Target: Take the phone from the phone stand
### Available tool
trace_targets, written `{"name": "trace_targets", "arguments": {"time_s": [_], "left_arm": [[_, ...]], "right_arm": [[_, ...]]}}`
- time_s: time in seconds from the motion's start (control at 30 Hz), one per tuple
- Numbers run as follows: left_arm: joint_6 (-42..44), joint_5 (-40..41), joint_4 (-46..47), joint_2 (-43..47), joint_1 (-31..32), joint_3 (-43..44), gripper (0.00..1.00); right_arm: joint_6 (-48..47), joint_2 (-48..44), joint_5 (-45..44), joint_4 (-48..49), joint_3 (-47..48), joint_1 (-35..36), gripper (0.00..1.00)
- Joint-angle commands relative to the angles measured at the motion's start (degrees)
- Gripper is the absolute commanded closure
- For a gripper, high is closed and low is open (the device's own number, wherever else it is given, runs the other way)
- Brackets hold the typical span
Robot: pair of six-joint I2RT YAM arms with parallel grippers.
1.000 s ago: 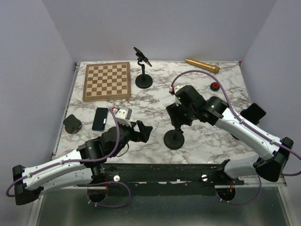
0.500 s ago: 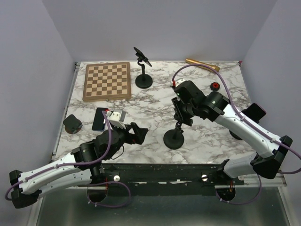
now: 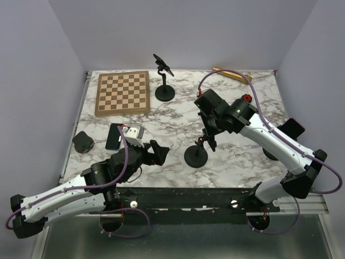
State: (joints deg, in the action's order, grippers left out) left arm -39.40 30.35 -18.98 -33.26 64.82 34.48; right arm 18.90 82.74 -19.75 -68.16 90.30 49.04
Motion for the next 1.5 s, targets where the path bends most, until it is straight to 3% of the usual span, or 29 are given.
{"name": "trace_targets", "arguments": {"time_s": [0.0,0.13,0.23,0.37,0.53,0.63,0.97,1.27,1.47], "left_arm": [[0.38,-0.23,-0.38,-0.21,-0.23,3.41,0.01],[0.33,-0.61,1.2,2.63,-0.24,2.93,0.01],[0.81,-1.22,0.69,-0.37,-0.27,3.8,0.01],[1.89,-2.51,0.78,-1.36,-0.31,4.64,0.01],[4.67,-8.04,4.36,-3.06,-0.41,4.68,0.01],[4.86,-10.38,3.9,-6.87,-0.48,7.93,0.01],[-14.32,-9.51,-13.72,-27.31,-0.55,28.19,0.02],[-24.3,4.38,-21.57,-42.5,7.78,40.24,0.1],[-22.04,7.76,-25.19,-52.59,8.85,49.27,0.13]], "right_arm": [[13.64,2.59,-2.37,-0.31,6.16,0.36,0.91],[19.24,3.93,-2.25,1.67,7.71,1.69,0.87],[18.37,4.18,-0.61,3.57,7.09,2.51,0.51],[16.55,1.7,2.9,7.69,3.98,2.56,0.25],[14.36,-5.2,10.85,17.04,-1.92,2.6,0.08],[14.35,-10.18,8.35,20.3,-4.64,2.56,0.0],[20.54,-22.33,-15.43,18.21,-8.62,2.58,0.0],[19.78,-35.33,-15.79,24.01,-15.76,2.59,0.0],[18.64,-38.62,-16.94,22.39,-16.29,2.57,0.0]]}}
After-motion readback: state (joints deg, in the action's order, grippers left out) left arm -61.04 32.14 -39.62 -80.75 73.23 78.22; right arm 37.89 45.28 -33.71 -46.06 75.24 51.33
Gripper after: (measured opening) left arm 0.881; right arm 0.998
